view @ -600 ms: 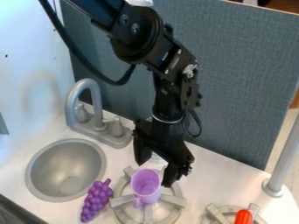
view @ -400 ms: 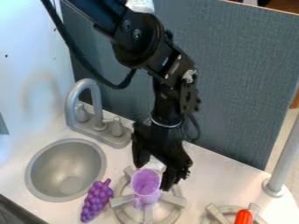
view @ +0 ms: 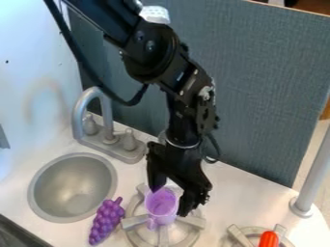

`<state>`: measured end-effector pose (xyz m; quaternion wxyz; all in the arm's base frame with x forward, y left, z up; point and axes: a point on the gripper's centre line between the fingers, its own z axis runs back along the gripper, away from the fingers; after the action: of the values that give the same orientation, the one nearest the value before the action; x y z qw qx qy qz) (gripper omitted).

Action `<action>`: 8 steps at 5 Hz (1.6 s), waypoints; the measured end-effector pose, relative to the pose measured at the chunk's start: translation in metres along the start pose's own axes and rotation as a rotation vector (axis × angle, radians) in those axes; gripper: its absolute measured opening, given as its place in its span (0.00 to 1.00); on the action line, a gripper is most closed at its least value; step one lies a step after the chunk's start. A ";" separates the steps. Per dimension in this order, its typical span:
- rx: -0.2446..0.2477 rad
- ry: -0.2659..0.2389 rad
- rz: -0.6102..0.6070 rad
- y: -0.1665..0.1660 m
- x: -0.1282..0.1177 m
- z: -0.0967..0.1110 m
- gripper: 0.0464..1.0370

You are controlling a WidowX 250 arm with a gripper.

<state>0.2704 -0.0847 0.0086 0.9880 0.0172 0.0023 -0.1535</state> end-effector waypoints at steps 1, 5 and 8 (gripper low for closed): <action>-0.051 -0.082 -0.048 -0.026 0.007 -0.004 0.96; -0.127 -0.061 -0.075 -0.115 0.037 -0.038 0.96; 0.003 0.048 -0.040 -0.124 0.043 -0.076 0.96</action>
<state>0.2741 -0.2131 -0.0722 0.9844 0.0221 0.0263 -0.1728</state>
